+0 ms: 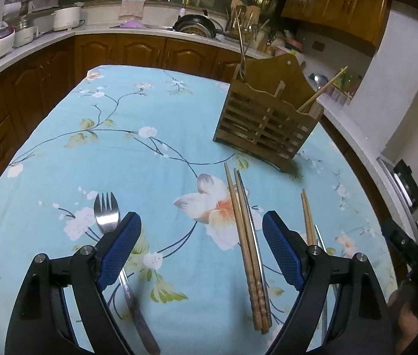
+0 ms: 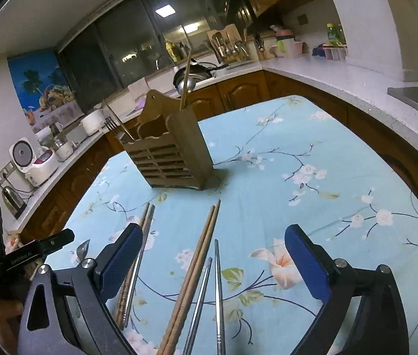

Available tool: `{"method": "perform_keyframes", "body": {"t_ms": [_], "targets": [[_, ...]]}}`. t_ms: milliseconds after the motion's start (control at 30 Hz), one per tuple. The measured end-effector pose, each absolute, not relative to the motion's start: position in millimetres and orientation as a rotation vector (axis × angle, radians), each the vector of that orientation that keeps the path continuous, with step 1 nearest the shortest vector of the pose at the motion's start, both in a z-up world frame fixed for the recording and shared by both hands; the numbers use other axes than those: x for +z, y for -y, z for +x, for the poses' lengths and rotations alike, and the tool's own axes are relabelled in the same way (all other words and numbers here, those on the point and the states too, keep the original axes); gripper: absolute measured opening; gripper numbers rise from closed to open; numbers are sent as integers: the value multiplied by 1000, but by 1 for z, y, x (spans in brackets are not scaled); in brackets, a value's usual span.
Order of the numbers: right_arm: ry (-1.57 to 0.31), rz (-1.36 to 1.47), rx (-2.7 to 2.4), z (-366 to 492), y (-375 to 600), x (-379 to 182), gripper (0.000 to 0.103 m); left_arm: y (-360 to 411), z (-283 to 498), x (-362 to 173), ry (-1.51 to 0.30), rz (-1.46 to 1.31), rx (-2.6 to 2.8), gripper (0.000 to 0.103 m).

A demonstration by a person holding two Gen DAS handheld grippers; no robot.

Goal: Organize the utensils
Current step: 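Move both open tools back to the remaining chopsticks on the tablecloth, then grasp a wooden chopstick with the left tool while the right tool grasps another wooden chopstick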

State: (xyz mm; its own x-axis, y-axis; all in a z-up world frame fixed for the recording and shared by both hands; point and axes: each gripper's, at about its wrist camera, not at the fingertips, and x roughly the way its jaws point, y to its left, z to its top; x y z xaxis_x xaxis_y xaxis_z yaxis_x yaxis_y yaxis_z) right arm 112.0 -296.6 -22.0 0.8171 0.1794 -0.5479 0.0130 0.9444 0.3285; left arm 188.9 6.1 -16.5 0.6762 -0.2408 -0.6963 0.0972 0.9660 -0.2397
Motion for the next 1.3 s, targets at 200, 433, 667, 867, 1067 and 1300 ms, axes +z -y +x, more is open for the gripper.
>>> {"method": "perform_keyframes", "body": {"t_ms": [200, 433, 667, 867, 1067, 1300], "targets": [[-645, 308, 77, 127, 294, -26, 78, -1, 205, -21, -824, -175, -181, 86], [-735, 298, 98, 158, 288, -39, 43, 13, 237, -31, -885, -118, -176, 86], [-837, 273, 120, 190, 274, -60, 23, 33, 268, -42, -935, -49, -198, 72], [-879, 268, 107, 207, 273, -74, 17, 50, 290, -51, -969, 15, -212, 65], [-910, 265, 102, 221, 274, -83, 13, 57, 304, -65, -1008, 46, -219, 53], [-925, 235, 108, 231, 267, -86, 12, 65, 312, -76, -1017, 84, -225, 49]]}}
